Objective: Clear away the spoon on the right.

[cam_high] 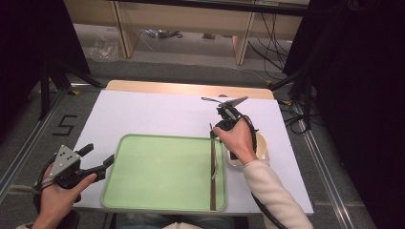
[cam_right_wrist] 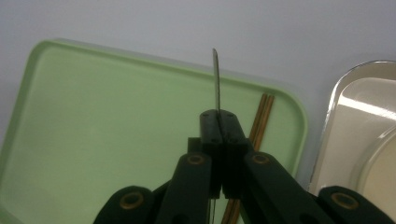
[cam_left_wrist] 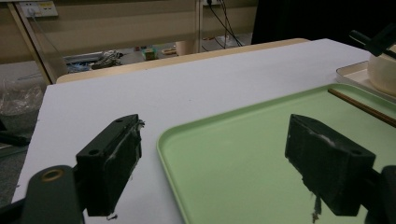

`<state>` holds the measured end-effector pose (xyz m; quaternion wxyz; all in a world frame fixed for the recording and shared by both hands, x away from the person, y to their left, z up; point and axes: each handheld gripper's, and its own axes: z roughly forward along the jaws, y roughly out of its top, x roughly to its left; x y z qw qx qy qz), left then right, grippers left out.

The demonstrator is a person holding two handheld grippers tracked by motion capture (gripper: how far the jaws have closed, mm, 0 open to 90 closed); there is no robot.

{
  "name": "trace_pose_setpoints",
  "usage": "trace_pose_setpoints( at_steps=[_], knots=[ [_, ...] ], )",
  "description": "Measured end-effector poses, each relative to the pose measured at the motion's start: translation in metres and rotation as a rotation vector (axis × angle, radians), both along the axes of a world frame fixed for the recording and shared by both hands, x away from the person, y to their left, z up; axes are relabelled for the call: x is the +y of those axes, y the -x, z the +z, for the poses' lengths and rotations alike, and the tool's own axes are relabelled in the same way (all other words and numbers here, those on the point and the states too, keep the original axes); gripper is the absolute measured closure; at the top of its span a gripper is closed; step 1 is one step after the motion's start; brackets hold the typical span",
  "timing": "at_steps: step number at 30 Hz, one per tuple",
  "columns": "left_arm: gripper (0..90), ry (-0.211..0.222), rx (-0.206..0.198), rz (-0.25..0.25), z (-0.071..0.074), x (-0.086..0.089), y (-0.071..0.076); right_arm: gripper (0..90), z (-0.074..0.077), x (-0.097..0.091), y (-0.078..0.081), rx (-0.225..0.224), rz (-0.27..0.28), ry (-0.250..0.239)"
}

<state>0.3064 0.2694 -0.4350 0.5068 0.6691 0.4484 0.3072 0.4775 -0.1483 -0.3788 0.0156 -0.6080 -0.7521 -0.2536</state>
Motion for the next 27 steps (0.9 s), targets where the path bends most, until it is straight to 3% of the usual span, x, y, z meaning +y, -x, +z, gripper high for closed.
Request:
trace_pose_setpoints(
  at_steps=[4, 6, 7, 10, 11, 12, 13, 16, 17, 18, 24, 25, 27],
  knots=[
    [18.1, 0.0, 0.0, 0.0, 0.0, 0.0, 0.0, 90.0, -0.004, 0.007, 0.0, 0.053, -0.025, 0.006],
    [18.1, 0.0, 0.001, -0.001, 0.0, 0.0, 0.0, 90.0, -0.004, 0.011, 0.001, 0.103, -0.046, 0.007],
    [18.1, 0.0, 0.001, -0.001, 0.0, 0.0, 0.0, 90.0, -0.009, 0.009, -0.001, 0.049, 0.0, 0.017],
    [18.1, -0.001, 0.0, -0.002, 0.0, 0.0, 0.0, 90.0, -0.012, 0.013, -0.001, 0.066, -0.01, 0.024],
    [18.1, 0.0, 0.0, -0.001, 0.0, 0.0, 0.0, 90.0, -0.011, 0.015, 0.0, 0.102, -0.021, 0.014],
    [18.1, 0.0, 0.0, -0.002, 0.0, 0.0, 0.0, 90.0, -0.013, 0.016, -0.001, 0.085, -0.016, 0.025],
    [18.1, 0.0, 0.001, -0.002, 0.0, 0.0, 0.0, 90.0, -0.012, 0.019, 0.0, 0.123, -0.04, 0.018],
    [18.1, 0.001, 0.0, -0.002, 0.0, 0.0, 0.0, 90.0, -0.016, 0.024, 0.001, 0.135, -0.03, 0.029],
    [18.1, 0.001, 0.0, -0.003, 0.0, 0.0, 0.0, 90.0, -0.02, 0.023, 0.0, 0.094, 0.002, 0.038],
    [18.1, 0.001, 0.001, -0.003, 0.0, 0.0, 0.0, 90.0, -0.023, 0.025, 0.0, 0.095, 0.006, 0.044],
    [18.1, 0.002, 0.002, -0.003, 0.0, 0.0, 0.0, 90.0, -0.03, 0.033, -0.001, 0.132, 0.01, 0.05],
    [18.1, 0.002, 0.002, -0.003, 0.0, 0.0, 0.0, 90.0, -0.03, 0.034, 0.0, 0.161, -0.002, 0.056],
    [18.1, 0.002, 0.002, -0.004, 0.0, 0.0, 0.0, 90.0, -0.034, 0.034, -0.001, 0.143, 0.021, 0.06]
  ],
)
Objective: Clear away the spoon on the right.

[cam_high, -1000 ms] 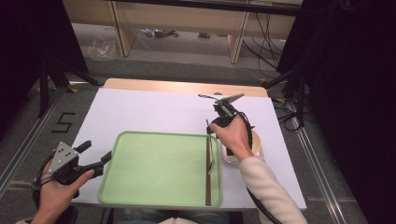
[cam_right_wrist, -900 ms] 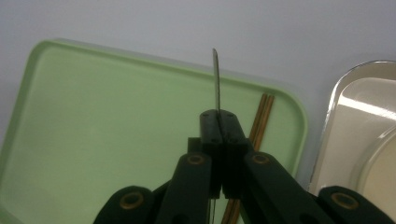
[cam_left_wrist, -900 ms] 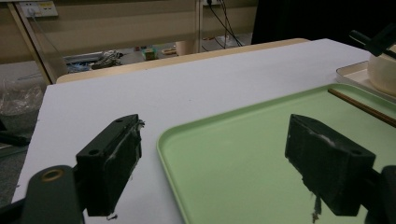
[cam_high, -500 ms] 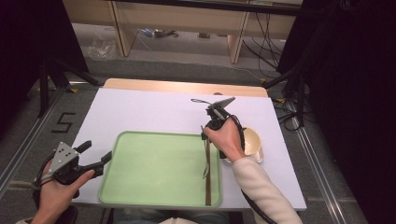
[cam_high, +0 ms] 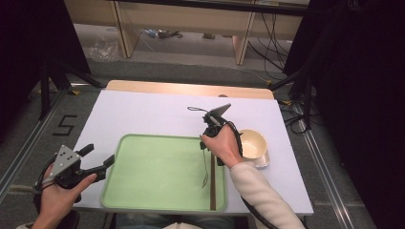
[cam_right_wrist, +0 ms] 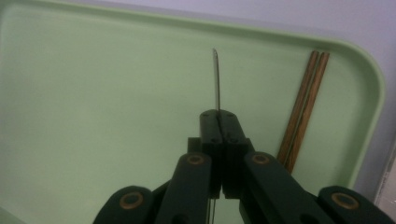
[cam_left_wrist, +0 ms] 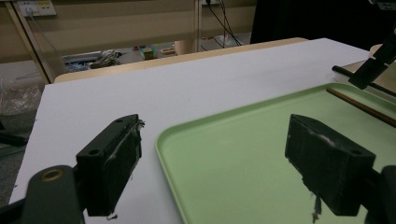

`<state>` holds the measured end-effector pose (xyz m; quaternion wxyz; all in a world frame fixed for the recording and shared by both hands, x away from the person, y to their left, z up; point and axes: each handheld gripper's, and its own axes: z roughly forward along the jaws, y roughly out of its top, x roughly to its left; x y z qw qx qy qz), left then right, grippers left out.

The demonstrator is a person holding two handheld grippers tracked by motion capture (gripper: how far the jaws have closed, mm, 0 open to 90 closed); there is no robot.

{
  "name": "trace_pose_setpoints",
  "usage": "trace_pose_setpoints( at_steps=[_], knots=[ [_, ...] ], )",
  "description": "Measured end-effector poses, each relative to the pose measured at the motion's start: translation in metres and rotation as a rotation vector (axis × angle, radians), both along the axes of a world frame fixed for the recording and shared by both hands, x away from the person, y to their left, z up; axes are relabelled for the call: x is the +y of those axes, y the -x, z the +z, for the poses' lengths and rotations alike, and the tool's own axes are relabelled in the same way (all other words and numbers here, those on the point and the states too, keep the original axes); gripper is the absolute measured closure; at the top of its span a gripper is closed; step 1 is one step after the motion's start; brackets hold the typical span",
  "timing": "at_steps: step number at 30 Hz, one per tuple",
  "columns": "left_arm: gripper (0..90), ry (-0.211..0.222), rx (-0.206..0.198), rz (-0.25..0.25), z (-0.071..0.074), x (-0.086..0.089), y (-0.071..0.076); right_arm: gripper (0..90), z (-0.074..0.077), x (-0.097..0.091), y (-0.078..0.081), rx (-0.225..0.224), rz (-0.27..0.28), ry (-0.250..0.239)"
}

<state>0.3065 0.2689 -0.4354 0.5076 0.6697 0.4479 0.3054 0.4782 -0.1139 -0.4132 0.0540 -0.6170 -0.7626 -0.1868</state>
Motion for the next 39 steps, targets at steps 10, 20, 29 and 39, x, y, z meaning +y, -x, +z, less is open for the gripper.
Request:
trace_pose_setpoints(
  at_steps=[10, 20, 29, 39],
  knots=[
    [18.1, -0.001, -0.001, -0.002, 0.0, 0.0, 0.0, 90.0, -0.008, 0.011, 0.001, 0.08, -0.037, 0.018],
    [18.1, 0.002, -0.003, -0.003, 0.0, -0.001, 0.0, 90.0, -0.019, 0.019, 0.001, 0.081, -0.018, 0.047],
    [18.1, 0.002, -0.003, -0.005, 0.0, -0.001, 0.0, 90.0, -0.024, 0.024, 0.0, 0.068, 0.0, 0.057],
    [18.1, 0.0, 0.0, -0.005, 0.0, -0.001, 0.0, 90.0, -0.026, 0.035, -0.001, 0.075, 0.009, 0.054]
  ],
)
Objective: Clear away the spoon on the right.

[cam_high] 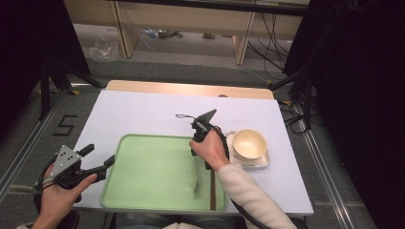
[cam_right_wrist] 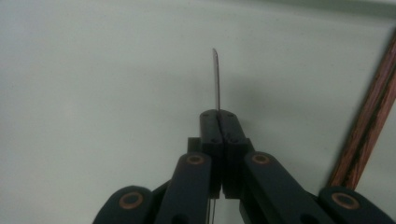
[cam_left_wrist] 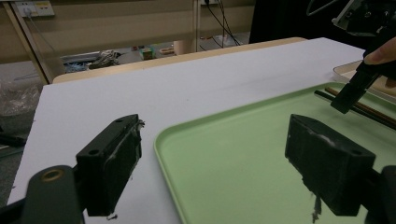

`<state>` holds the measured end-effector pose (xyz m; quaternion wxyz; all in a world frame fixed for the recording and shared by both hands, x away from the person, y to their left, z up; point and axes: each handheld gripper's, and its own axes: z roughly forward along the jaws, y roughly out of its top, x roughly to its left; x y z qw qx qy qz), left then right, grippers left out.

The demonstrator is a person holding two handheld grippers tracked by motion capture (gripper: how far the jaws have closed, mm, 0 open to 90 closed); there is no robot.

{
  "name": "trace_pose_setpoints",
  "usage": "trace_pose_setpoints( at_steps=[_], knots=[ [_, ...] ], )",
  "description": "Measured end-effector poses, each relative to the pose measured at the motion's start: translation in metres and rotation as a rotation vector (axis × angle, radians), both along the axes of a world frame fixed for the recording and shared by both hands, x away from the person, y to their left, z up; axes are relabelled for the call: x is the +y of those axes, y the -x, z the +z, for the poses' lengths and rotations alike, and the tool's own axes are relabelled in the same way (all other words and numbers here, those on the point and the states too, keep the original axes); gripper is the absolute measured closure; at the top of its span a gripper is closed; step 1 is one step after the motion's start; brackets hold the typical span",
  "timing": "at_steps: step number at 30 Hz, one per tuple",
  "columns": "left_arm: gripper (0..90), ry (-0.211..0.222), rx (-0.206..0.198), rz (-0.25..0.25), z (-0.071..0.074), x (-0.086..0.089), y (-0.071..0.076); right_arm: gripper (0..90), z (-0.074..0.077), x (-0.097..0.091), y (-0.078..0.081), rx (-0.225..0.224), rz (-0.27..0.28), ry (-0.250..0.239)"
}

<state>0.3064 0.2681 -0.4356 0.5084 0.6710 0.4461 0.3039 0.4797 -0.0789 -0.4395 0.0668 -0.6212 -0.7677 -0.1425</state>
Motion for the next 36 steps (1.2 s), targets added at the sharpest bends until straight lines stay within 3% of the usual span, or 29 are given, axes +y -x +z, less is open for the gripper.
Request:
trace_pose_setpoints(
  at_steps=[2, 4, 5, 12, 13, 20, 21, 22, 23, 25, 29, 30, 32, 33, 34, 36],
  knots=[
    [18.1, 0.002, -0.002, -0.001, 0.0, 0.0, 0.0, 90.0, 0.002, 0.003, 0.001, 0.041, -0.029, 0.0],
    [18.1, -0.001, 0.001, 0.0, 0.0, 0.0, 0.0, 90.0, 0.001, 0.004, 0.0, 0.032, -0.024, 0.002],
    [18.1, -0.002, 0.001, 0.0, 0.0, 0.0, 0.0, 90.0, -0.001, 0.002, 0.0, -0.001, 0.002, 0.003],
    [18.1, 0.0, 0.002, -0.001, 0.0, 0.0, 0.0, 90.0, -0.004, 0.005, 0.0, 0.022, 0.004, 0.007],
    [18.1, -0.001, 0.001, -0.001, 0.0, 0.0, 0.0, 90.0, -0.007, 0.003, -0.001, -0.002, 0.021, 0.009],
    [18.1, 0.002, -0.003, -0.001, 0.0, 0.0, 0.0, 90.0, -0.007, 0.006, 0.0, 0.056, -0.029, 0.008],
    [18.1, -0.001, 0.002, -0.001, 0.0, 0.0, 0.0, 90.0, -0.009, 0.004, -0.001, 0.039, -0.001, 0.009],
    [18.1, 0.0, 0.0, -0.001, 0.0, 0.0, 0.0, 89.6, -0.01, 0.004, 0.0, 0.038, -0.007, 0.014],
    [18.1, 0.002, -0.003, -0.003, 0.0, 0.0, 0.0, 87.1, -0.009, 0.007, 0.001, 0.07, -0.052, 0.01],
    [18.1, 0.001, -0.002, -0.002, 0.0, 0.0, 0.0, 85.3, -0.009, 0.007, 0.001, 0.073, -0.053, 0.015],
    [18.1, 0.002, -0.003, -0.002, 0.0, 0.0, 0.0, 80.8, -0.01, 0.002, 0.0, -0.006, 0.008, 0.039],
    [18.1, 0.002, -0.003, -0.002, 0.0, 0.0, 0.0, 79.9, -0.006, 0.004, 0.001, 0.033, -0.025, 0.028],
    [18.1, 0.002, -0.004, -0.003, 0.0, 0.0, 0.0, 79.1, -0.006, 0.0, 0.0, -0.057, 0.052, 0.03],
    [18.1, 0.002, -0.003, -0.002, 0.0, 0.0, 0.0, 79.3, -0.003, 0.003, 0.002, -0.049, 0.018, 0.026],
    [18.1, 0.001, -0.003, -0.003, 0.0, 0.0, 0.0, 81.0, -0.002, 0.002, 0.002, -0.078, 0.055, 0.025],
    [18.1, -0.004, 0.001, -0.001, 0.0, 0.0, 0.0, 86.7, 0.002, 0.007, 0.004, -0.091, 0.046, 0.023]
  ],
)
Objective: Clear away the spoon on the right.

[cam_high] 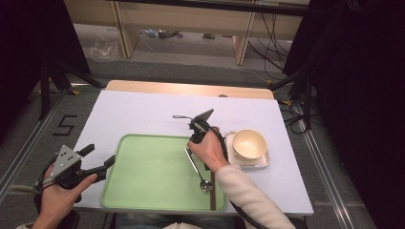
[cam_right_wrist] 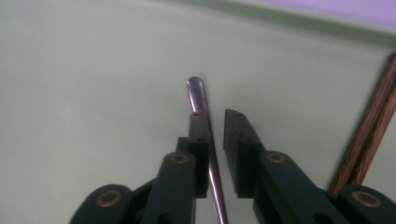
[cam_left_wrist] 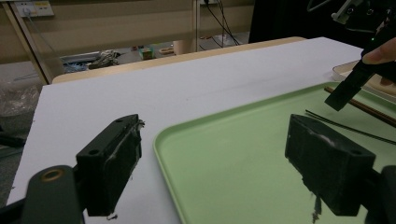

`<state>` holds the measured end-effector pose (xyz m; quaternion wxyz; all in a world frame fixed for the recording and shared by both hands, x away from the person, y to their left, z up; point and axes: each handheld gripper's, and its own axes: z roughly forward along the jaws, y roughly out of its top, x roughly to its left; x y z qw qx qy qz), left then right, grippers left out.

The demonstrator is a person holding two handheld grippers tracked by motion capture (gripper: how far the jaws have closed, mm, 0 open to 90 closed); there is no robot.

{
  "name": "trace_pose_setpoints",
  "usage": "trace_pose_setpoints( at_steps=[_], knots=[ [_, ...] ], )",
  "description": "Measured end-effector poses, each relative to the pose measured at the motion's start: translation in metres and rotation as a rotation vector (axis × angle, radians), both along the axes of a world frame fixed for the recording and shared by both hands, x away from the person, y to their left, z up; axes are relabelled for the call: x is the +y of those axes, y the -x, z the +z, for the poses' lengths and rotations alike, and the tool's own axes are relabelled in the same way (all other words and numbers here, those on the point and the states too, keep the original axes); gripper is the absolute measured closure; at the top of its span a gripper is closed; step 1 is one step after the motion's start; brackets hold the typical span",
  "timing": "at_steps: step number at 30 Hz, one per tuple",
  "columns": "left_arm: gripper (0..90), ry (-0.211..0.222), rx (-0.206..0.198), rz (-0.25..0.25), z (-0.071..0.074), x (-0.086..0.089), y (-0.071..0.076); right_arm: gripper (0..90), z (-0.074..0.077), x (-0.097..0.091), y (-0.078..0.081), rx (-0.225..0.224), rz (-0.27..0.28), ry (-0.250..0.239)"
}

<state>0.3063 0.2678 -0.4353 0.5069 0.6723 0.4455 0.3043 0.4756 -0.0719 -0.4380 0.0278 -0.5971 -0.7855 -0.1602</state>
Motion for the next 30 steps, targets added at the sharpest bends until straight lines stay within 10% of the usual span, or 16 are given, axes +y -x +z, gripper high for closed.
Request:
trace_pose_setpoints(
  at_steps=[11, 19, 20, 30],
  knots=[
    [18.1, 0.003, -0.002, -0.001, 0.0, 0.001, 0.0, 90.0, -0.016, 0.019, -0.002, -0.067, 0.209, 0.04],
    [18.1, 0.001, -0.004, -0.002, 0.0, 0.001, 0.0, 90.0, -0.019, 0.021, -0.001, -0.056, 0.151, 0.062],
    [18.1, -0.001, 0.0, -0.001, 0.0, 0.001, 0.0, 90.0, -0.016, 0.02, -0.001, -0.003, 0.129, 0.065],
    [18.1, -0.001, -0.001, -0.001, 0.0, 0.0, 0.0, 90.0, -0.018, 0.003, -0.006, -0.037, 0.124, 0.071]
  ],
)
